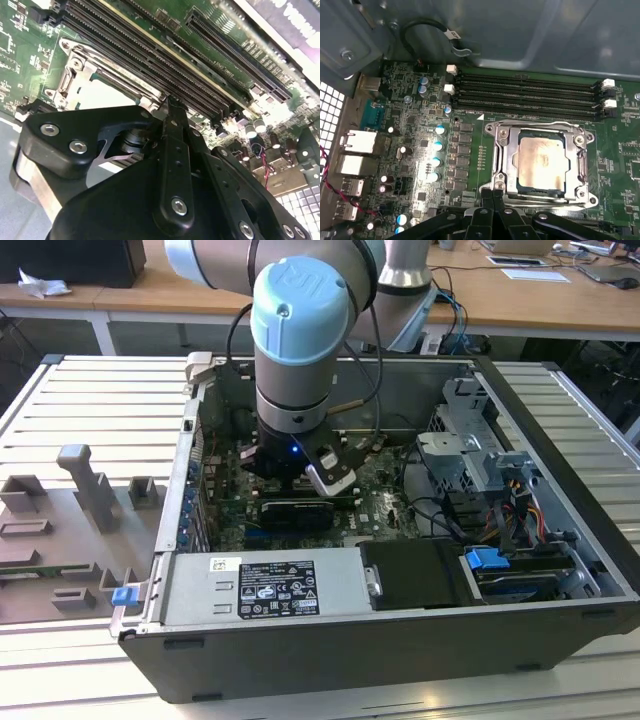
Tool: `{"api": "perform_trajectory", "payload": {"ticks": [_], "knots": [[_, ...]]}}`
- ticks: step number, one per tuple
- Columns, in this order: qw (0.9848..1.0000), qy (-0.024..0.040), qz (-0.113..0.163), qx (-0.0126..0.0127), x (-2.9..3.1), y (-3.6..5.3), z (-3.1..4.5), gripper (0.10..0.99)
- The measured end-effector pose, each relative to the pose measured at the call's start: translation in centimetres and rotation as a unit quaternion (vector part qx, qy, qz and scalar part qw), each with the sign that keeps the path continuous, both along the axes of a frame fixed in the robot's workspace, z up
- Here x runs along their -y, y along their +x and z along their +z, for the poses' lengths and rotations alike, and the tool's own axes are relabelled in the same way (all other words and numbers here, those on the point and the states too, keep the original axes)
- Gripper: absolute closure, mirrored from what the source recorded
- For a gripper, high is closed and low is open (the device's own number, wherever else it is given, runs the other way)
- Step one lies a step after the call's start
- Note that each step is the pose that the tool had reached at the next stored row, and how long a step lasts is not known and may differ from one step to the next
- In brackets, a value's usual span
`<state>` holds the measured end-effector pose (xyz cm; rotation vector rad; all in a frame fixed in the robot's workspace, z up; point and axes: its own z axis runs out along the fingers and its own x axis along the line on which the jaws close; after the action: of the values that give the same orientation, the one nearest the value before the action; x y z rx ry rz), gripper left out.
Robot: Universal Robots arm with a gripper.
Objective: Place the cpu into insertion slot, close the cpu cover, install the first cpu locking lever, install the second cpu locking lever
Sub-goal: 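Install the second cpu locking lever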
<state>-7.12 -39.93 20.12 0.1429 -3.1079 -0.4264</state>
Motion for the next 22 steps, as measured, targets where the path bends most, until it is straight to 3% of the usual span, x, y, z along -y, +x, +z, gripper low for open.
{"api": "perform_trajectory", "payload": {"ticks": [9, 12, 22], "knots": [[0.9999, 0.0128, 0.001, 0.0019, 0.01, -0.40, -0.57, 0.980], [0.9999, 0.0134, 0.001, 0.0020, 0.01, -0.51, -0.62, 0.980], [0.9999, 0.0134, 0.001, 0.0020, 0.01, -0.49, 0.43, 0.980]]}}
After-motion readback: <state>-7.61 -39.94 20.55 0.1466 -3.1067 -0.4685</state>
